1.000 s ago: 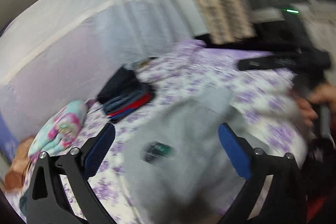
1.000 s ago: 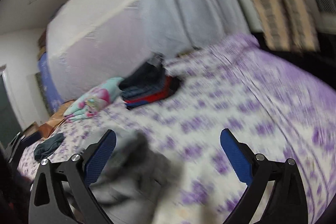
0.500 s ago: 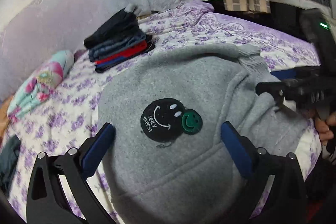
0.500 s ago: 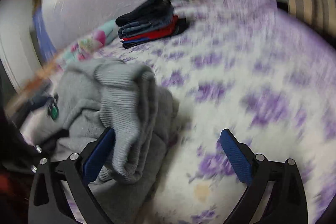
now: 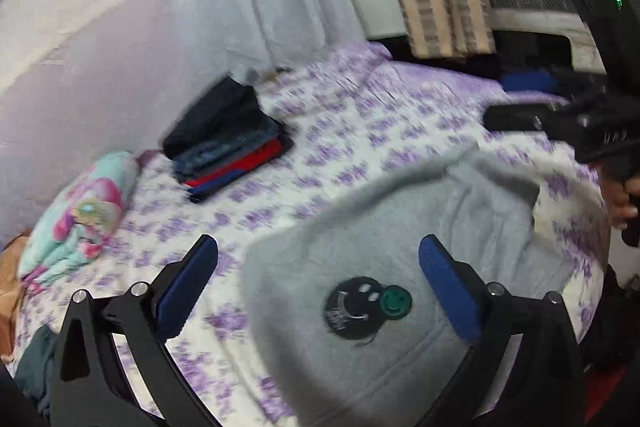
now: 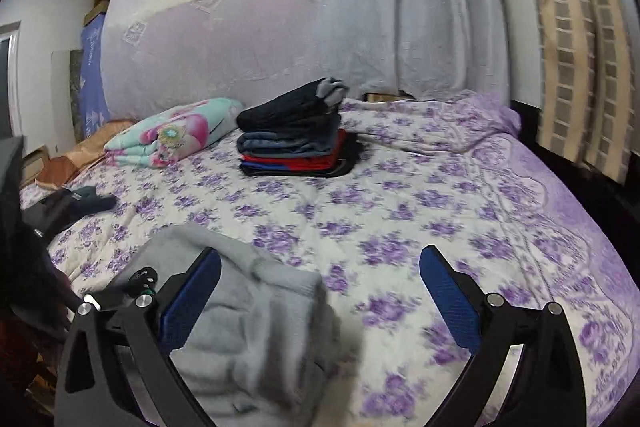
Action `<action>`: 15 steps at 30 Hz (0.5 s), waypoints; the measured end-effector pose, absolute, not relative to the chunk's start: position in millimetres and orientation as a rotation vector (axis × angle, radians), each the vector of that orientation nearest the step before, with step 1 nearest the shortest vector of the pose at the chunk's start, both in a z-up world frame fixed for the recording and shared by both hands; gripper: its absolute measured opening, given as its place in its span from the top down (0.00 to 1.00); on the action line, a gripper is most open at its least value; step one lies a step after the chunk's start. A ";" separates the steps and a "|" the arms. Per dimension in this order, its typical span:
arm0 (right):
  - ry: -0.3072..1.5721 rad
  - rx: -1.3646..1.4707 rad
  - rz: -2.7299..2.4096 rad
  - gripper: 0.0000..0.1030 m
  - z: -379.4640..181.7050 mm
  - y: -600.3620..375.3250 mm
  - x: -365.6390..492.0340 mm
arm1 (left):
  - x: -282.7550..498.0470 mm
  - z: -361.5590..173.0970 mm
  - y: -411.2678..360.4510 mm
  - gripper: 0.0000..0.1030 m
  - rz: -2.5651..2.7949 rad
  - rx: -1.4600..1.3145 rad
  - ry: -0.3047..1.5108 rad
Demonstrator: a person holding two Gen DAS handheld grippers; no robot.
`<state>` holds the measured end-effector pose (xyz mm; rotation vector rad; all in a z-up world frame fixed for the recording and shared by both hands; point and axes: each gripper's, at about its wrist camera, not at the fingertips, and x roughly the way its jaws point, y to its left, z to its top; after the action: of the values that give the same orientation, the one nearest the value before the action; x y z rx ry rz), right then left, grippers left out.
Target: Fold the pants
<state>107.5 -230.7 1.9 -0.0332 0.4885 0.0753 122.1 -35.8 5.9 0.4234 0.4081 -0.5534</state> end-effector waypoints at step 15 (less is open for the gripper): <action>0.594 0.007 0.134 0.03 -33.2 -214.0 117.3 | 135.4 -25.3 14.0 0.05 -0.737 0.223 0.429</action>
<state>117.3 -214.0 -33.2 0.0069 0.5938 0.1339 135.4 14.0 -25.3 0.2228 0.4289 -0.7367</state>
